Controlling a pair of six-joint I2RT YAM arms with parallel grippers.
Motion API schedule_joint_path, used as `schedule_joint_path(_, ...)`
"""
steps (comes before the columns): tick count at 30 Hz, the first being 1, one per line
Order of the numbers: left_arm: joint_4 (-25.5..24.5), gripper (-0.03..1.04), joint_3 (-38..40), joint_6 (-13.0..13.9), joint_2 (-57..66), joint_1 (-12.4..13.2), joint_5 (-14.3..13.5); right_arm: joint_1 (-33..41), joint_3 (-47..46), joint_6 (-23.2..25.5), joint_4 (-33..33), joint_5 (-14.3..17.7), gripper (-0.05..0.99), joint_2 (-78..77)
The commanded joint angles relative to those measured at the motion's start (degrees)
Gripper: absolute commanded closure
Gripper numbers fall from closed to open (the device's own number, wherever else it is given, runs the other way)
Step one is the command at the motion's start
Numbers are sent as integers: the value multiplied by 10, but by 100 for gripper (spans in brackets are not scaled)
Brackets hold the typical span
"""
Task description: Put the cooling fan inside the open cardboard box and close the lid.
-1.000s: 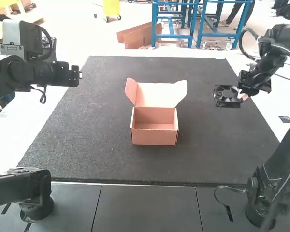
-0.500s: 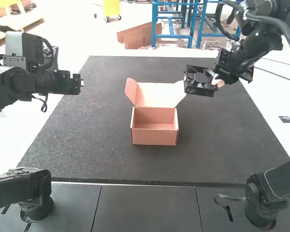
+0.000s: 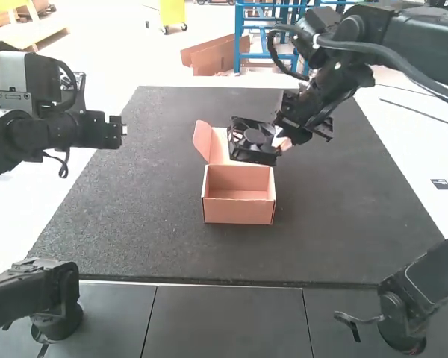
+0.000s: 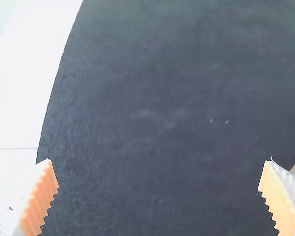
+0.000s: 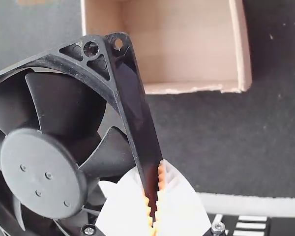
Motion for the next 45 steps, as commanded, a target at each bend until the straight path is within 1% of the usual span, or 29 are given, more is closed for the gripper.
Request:
schedule_joint_path(1, 0, 4, 3, 9, -11, 0, 5, 19, 15, 23, 21, -6, 94, 26)
schedule_joint_path(5, 0, 4, 7, 8, -10, 0, 5, 23, 14, 36, 58, 2, 94, 60)
schedule_joint_path(6, 0, 4, 7, 8, -10, 0, 6, 23, 14, 36, 66, 10, 94, 71)
schedule_joint_path(8, 1, 4, 8, 8, -11, 0, 6, 23, 14, 37, 78, 16, 94, 89)
schedule_joint_path(11, 1, 4, 10, 8, -11, 0, 6, 21, 15, 38, 88, 30, 94, 113)
schedule_joint_path(13, 1, 4, 10, 8, -11, 0, 6, 18, 15, 38, 91, 30, 94, 127)
schedule_joint_path(17, 2, 4, 10, 8, -11, 0, 6, 5, 14, 30, 97, 33, 94, 159)
schedule_joint_path(21, 3, 4, 10, 7, -11, 0, 6, -6, 14, 14, 111, 44, 94, 187)
schedule_joint_path(29, 1, 4, 10, 6, -11, 0, 6, -16, 10, 3, 140, 47, 94, 235)
schedule_joint_path(31, 1, 4, 10, 5, -11, 0, 6, -15, 10, -6, 144, 47, 94, 249)
schedule_joint_path(40, 8, 4, 16, 4, -10, 0, 6, -11, 3, -18, 144, 48, 93, 286)
schedule_joint_path(41, 8, 4, 18, 4, -10, 1, 6, -12, 1, -19, 144, 49, 91, 288)
schedule_joint_path(43, 8, 4, 32, 3, -10, 0, 10, -11, 1, -22, 144, 50, 81, 289)
schedule_joint_path(45, 9, 4, 46, -7, -10, 0, 26, -12, 3, -23, 144, 50, 70, 289)
